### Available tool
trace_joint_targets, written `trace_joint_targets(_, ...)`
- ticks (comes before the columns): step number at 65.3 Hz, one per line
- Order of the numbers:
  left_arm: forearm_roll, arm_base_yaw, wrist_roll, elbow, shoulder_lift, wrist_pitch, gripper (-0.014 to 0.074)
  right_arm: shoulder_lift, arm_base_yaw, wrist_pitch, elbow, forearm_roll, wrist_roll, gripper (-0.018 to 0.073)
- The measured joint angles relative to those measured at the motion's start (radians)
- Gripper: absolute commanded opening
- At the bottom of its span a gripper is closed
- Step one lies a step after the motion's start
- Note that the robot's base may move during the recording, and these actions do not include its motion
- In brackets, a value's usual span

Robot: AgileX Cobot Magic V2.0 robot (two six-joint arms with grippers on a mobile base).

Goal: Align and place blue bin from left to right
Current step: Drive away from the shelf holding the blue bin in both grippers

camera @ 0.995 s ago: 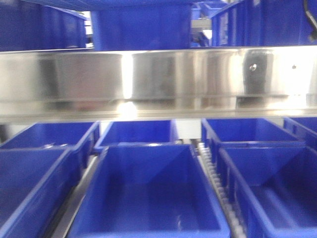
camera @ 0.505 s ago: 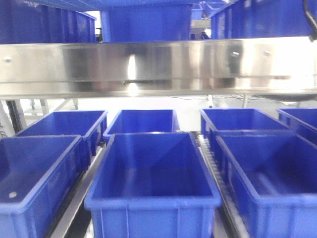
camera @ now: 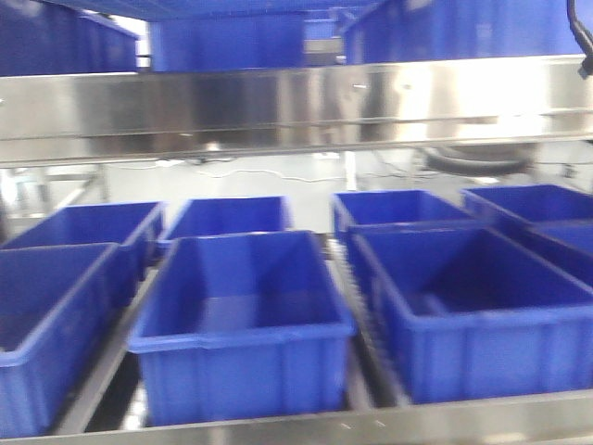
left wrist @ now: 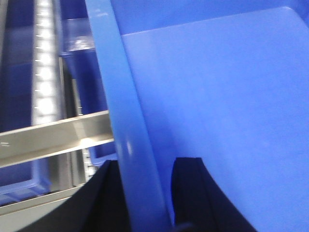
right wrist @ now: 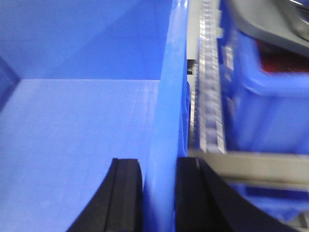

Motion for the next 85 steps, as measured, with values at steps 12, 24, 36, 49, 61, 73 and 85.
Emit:
trace_joint_targets(12,0.000,0.000,0.000,0.000,0.000,0.000,-0.0111,0.000,0.000,0.000,0.000,0.000,0.000,-0.0151)
trace_joint_targets(24,0.005,0.000,0.000,0.000,-0.004,0.014,-0.0111,0.001,0.000,0.001,0.000,0.003,0.000,-0.0151)
trace_joint_targets(36,0.005,0.000,0.000,0.000,-0.004,0.011,-0.0111,0.001,0.000,0.001,0.000,0.003,0.000,-0.0151)
trace_joint_targets(49,0.003,0.000,0.000,0.000,-0.004,0.008,-0.0111,0.001,0.000,0.001,0.000,0.000,0.000,-0.0151)
trace_joint_targets(61,0.003,0.000,0.000,0.000,-0.004,0.008,-0.0111,0.001,0.000,0.001,0.000,0.000,0.000,-0.0151)
trace_joint_targets(73,0.002,0.000,0.000,0.000,-0.004,0.006,-0.0111,0.001,0.000,0.001,0.000,0.000,0.000,-0.0151)
trace_joint_targets(85,0.002,0.000,0.000,0.000,-0.004,0.006,-0.0111,0.001,0.000,0.001,0.000,-0.002,0.000,-0.0151)
